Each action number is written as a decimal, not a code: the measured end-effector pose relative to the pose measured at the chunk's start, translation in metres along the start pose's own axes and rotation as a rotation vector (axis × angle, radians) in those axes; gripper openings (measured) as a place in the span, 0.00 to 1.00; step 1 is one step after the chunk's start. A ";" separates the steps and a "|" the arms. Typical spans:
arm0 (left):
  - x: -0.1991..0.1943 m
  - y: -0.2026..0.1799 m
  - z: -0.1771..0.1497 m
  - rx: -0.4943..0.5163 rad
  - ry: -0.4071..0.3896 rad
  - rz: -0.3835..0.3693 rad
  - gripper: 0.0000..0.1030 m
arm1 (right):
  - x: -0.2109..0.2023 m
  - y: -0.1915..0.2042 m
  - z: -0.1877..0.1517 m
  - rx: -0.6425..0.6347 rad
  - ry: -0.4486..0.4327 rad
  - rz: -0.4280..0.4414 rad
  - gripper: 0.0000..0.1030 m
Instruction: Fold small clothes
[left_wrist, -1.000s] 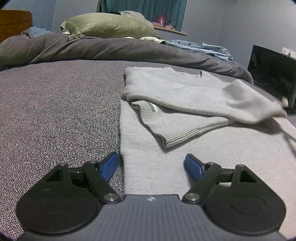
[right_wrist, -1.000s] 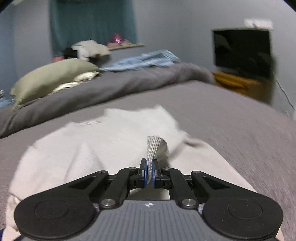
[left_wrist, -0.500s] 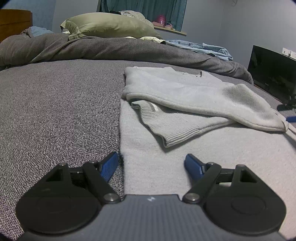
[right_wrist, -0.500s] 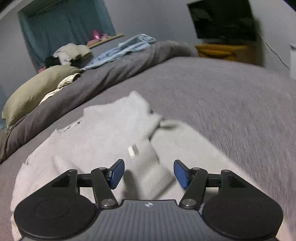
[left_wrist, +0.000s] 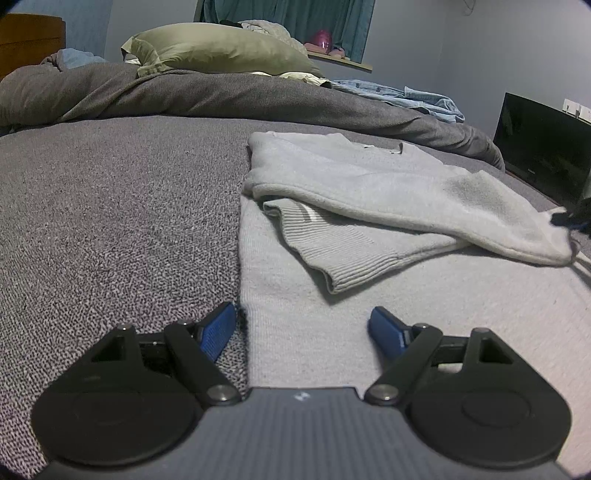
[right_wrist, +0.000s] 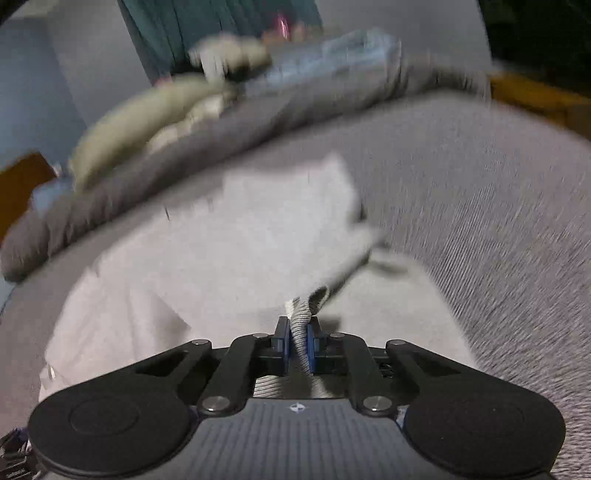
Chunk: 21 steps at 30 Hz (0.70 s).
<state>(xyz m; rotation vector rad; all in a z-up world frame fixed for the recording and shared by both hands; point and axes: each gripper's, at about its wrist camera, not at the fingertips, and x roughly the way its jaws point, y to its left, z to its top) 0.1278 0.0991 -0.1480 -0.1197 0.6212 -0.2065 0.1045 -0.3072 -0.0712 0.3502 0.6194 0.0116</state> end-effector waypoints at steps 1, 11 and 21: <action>0.000 0.000 0.000 0.001 0.000 0.000 0.78 | -0.007 -0.002 -0.001 0.023 -0.042 -0.019 0.09; -0.002 -0.001 0.000 0.011 0.000 0.008 0.78 | -0.006 -0.003 -0.014 0.083 0.000 -0.231 0.44; -0.024 -0.015 0.007 0.023 0.098 0.141 0.95 | -0.069 0.014 0.013 -0.101 0.098 -0.181 0.74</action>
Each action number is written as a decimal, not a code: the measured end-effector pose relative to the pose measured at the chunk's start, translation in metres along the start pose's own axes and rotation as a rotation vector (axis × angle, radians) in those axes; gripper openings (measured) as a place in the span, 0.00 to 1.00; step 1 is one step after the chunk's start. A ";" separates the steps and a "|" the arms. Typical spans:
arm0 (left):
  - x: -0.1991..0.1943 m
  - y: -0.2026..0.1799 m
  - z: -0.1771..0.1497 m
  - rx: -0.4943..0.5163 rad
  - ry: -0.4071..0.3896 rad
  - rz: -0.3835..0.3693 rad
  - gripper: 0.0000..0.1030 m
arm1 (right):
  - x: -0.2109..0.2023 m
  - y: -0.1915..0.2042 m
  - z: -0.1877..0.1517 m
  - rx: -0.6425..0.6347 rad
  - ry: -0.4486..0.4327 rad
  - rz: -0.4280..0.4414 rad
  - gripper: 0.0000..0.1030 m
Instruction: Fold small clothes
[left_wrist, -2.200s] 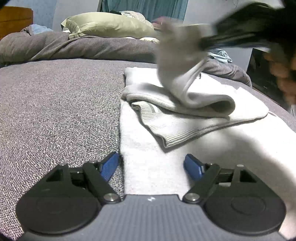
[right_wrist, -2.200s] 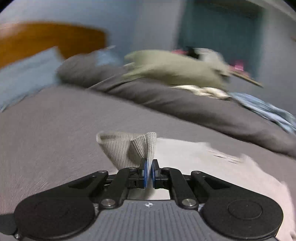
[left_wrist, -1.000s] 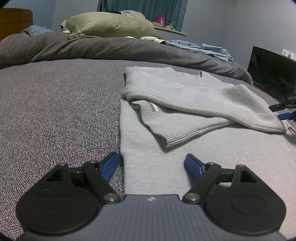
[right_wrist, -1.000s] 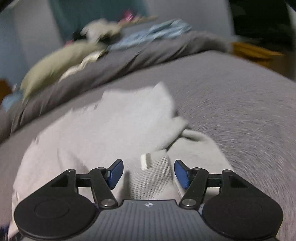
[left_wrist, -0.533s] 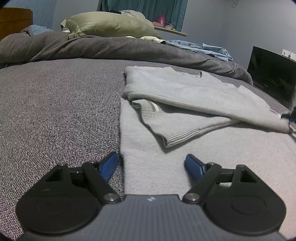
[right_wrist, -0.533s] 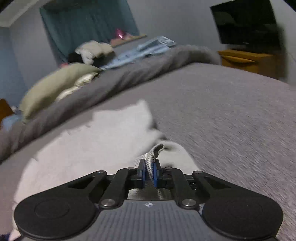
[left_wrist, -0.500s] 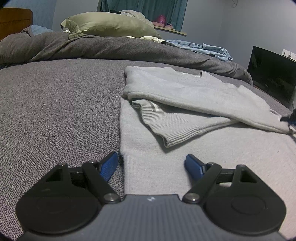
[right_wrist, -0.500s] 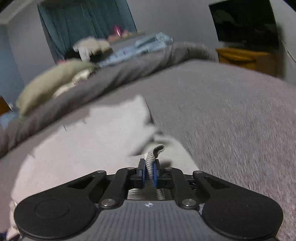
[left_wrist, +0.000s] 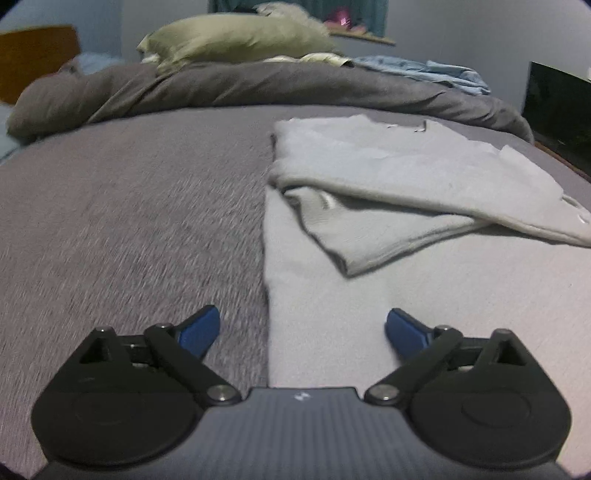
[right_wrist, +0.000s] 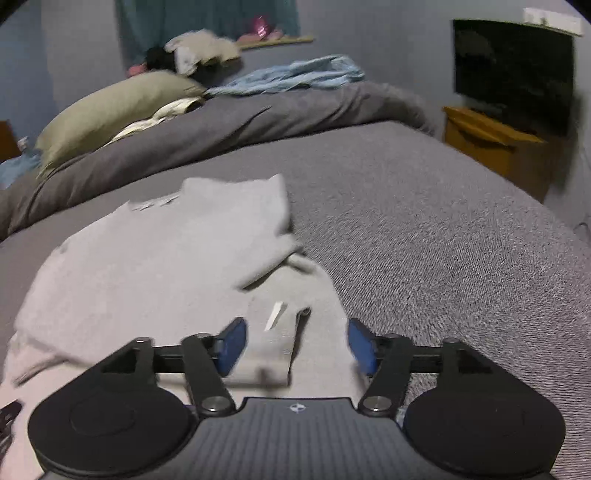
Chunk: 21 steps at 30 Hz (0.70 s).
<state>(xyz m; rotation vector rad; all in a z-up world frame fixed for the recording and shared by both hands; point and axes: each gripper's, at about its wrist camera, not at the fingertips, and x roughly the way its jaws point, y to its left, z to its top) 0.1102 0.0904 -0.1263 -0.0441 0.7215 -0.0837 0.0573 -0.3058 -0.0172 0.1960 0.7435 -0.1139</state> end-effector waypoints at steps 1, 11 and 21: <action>-0.005 0.001 -0.001 -0.015 0.011 0.001 0.95 | -0.007 -0.004 0.001 0.004 0.033 0.035 0.75; -0.065 0.005 -0.031 -0.008 0.087 -0.007 0.96 | -0.076 -0.043 -0.036 -0.002 0.016 -0.005 0.87; -0.108 0.002 -0.046 -0.007 0.054 -0.019 0.99 | -0.096 -0.058 -0.083 -0.042 0.007 0.007 1.00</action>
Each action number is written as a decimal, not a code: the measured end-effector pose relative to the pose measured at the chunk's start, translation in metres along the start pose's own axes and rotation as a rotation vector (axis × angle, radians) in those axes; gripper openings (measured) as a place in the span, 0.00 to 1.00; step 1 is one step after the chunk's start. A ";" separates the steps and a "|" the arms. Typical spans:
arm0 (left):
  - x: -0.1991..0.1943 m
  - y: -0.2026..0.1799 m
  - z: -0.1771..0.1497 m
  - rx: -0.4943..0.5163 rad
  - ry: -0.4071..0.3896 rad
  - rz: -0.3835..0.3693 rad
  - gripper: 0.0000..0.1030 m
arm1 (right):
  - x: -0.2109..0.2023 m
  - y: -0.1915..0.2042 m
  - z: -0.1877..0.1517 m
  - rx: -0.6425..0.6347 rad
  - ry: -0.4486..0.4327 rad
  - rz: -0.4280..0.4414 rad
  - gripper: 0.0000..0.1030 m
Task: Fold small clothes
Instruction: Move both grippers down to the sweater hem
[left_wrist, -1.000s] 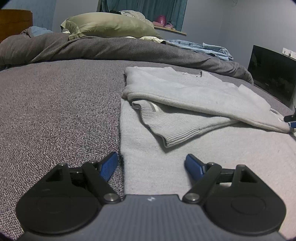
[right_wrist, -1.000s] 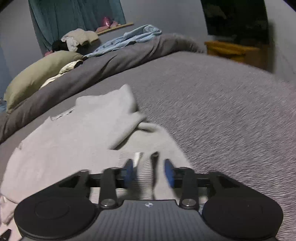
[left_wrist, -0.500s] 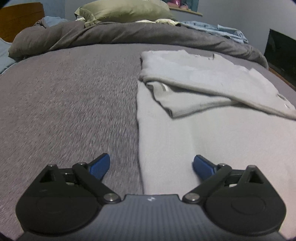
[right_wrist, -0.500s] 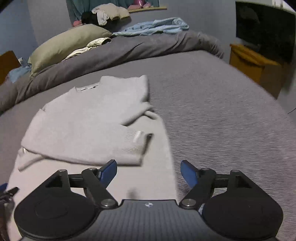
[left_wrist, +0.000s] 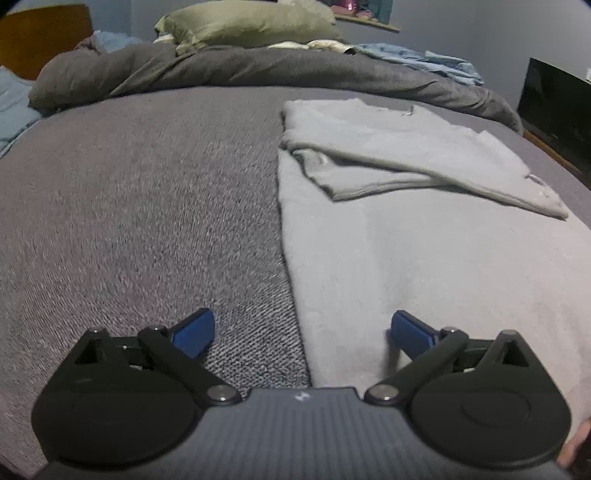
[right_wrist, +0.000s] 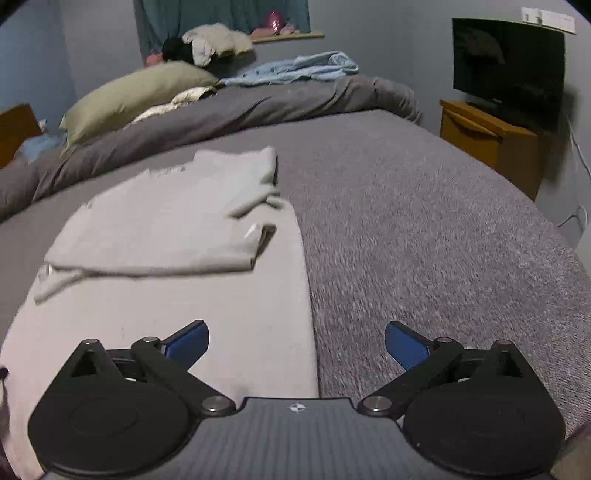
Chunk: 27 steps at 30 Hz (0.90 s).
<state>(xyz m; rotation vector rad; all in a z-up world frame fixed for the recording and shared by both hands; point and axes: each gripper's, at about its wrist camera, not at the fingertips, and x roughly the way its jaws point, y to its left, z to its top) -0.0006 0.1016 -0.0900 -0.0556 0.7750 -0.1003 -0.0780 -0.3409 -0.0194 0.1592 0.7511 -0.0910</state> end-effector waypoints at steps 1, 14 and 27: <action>-0.005 0.000 0.002 0.006 -0.007 -0.008 0.99 | -0.001 -0.001 -0.003 0.000 0.004 -0.005 1.00; -0.022 0.016 -0.034 -0.044 0.153 -0.145 0.86 | 0.020 0.008 -0.022 -0.106 0.161 0.070 0.90; -0.036 0.001 -0.044 -0.056 0.221 -0.221 0.62 | 0.023 0.010 -0.027 -0.185 0.271 0.077 0.63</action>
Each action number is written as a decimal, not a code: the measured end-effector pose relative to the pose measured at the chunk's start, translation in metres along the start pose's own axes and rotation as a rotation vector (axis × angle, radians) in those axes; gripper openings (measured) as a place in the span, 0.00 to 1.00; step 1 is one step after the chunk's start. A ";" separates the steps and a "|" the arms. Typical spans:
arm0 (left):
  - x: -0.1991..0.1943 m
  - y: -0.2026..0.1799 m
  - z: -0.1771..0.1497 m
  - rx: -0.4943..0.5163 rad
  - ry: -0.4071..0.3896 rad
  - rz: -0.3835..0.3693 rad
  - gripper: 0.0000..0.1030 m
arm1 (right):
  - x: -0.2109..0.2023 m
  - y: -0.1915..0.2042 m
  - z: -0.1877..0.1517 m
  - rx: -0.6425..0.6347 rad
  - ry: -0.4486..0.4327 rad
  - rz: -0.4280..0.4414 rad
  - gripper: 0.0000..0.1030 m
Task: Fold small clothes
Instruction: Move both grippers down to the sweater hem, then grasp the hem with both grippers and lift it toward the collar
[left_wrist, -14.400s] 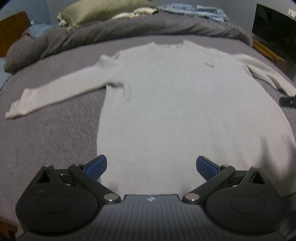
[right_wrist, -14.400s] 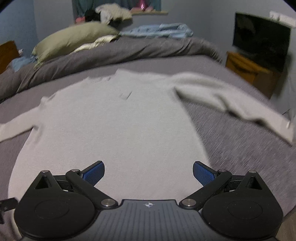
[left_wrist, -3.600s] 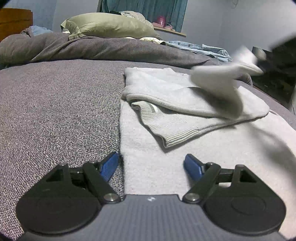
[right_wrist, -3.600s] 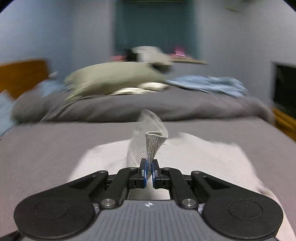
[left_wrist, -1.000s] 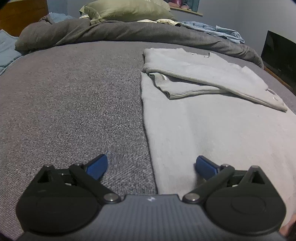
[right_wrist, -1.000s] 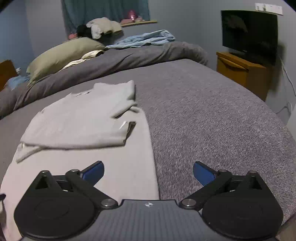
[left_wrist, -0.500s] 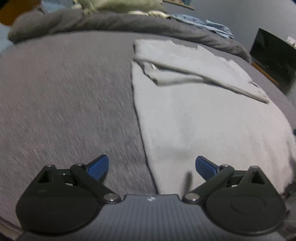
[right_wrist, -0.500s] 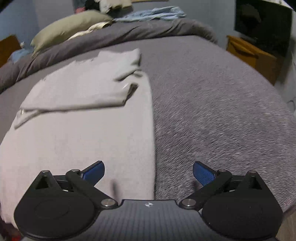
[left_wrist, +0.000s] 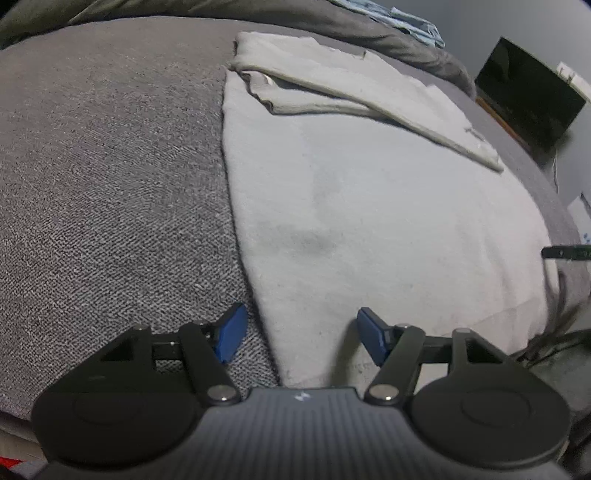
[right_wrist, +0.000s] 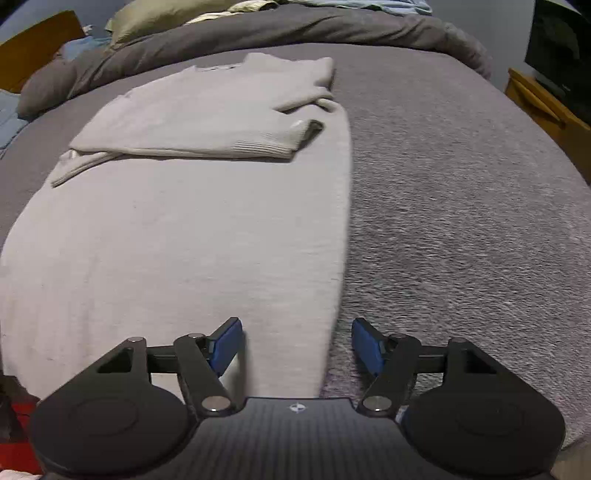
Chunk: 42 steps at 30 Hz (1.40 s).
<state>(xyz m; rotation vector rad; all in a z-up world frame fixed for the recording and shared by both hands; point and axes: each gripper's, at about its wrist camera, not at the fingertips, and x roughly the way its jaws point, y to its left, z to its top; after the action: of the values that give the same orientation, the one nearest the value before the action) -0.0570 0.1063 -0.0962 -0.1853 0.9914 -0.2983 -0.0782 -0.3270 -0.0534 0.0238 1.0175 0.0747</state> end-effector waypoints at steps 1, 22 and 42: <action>0.000 -0.002 -0.001 0.005 -0.003 0.002 0.62 | 0.001 -0.002 -0.001 0.006 0.012 -0.011 0.62; -0.003 0.016 -0.007 -0.106 0.077 -0.251 0.01 | -0.001 -0.008 -0.001 0.048 0.141 0.174 0.08; -0.043 0.020 0.166 -0.141 -0.227 -0.339 0.01 | -0.053 0.006 0.165 -0.022 -0.209 0.270 0.07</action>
<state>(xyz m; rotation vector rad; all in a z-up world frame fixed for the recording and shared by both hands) 0.0643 0.1425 0.0207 -0.5075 0.7535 -0.5053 0.0341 -0.3228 0.0785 0.1465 0.7995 0.3233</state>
